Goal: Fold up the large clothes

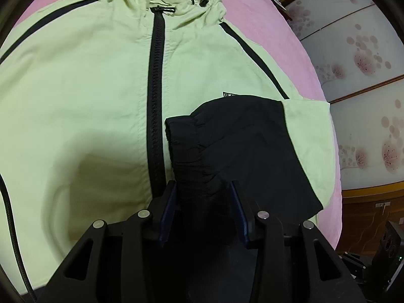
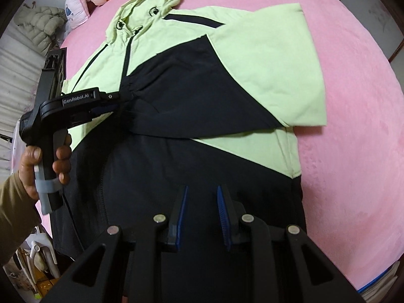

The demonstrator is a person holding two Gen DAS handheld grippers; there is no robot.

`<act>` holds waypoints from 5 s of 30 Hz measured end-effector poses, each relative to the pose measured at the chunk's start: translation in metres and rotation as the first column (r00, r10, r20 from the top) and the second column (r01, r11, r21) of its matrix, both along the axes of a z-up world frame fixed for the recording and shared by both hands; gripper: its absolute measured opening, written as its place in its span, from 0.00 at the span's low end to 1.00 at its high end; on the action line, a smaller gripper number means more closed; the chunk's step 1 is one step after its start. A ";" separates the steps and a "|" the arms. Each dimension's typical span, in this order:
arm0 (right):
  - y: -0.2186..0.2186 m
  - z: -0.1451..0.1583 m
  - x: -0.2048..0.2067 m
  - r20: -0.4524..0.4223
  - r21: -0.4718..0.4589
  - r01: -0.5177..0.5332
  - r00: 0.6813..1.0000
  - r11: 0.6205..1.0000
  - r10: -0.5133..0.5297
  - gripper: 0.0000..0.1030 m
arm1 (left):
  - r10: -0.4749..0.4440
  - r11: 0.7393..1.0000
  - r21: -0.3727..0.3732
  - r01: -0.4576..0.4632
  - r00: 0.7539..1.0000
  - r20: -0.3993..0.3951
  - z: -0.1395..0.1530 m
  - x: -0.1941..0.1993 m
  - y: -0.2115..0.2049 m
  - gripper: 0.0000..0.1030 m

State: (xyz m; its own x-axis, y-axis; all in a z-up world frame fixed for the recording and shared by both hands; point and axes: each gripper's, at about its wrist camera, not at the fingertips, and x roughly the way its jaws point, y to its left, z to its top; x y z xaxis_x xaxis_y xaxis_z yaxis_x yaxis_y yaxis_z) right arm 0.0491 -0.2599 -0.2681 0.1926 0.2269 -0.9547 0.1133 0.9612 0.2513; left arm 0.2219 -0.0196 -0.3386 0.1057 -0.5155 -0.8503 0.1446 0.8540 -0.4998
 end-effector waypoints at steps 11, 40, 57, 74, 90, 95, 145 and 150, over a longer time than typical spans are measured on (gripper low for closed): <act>-0.025 -0.012 -0.007 -0.027 0.010 0.049 0.998 0.999 -0.049 0.23 | -0.032 0.997 0.075 0.028 0.998 0.048 -0.009 0.014 -0.026 0.41; -0.072 -0.021 0.037 0.049 -0.088 0.157 0.987 0.984 -0.153 0.23 | 0.310 0.868 0.332 -0.370 0.925 0.218 0.080 0.008 0.066 0.20; -0.076 -0.043 0.081 0.014 -0.194 0.161 0.987 0.968 -0.162 0.24 | 0.292 0.833 0.448 -0.324 0.946 0.141 0.040 -0.001 0.073 0.34; 0.036 -0.031 0.138 0.161 -0.094 -0.108 0.979 0.990 0.122 0.26 | 0.185 0.847 0.436 -0.302 0.939 0.291 0.051 0.019 0.000 0.54; -0.048 -0.042 0.146 0.069 -0.115 0.038 0.997 0.993 -0.031 0.03 | 0.140 0.831 0.493 -0.258 0.954 0.264 0.047 0.029 0.007 0.69; -0.044 -0.010 0.131 0.064 -0.065 0.038 0.997 0.997 -0.033 0.03 | 0.182 0.847 0.439 -0.300 0.939 0.291 0.105 0.006 -0.007 0.84; 0.145 0.269 -0.009 0.479 -0.142 -0.055 0.870 0.988 0.118 0.29 | 0.183 0.887 0.263 -0.378 0.813 0.552 0.387 -0.201 0.149 0.87; 0.226 0.258 0.011 0.409 -0.120 -0.068 0.906 0.991 0.111 0.29 | 0.254 0.864 0.255 -0.434 0.813 0.524 0.360 -0.200 0.254 0.88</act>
State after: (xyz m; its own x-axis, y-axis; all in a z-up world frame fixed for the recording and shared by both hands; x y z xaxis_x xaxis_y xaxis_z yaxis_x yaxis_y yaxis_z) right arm 0.0603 -0.0340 -0.0100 0.5583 0.1690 -0.8123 -0.0674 0.9850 0.1586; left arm 0.0224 0.2346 0.0214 0.6399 -0.0491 -0.7669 -0.0593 0.9918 -0.1130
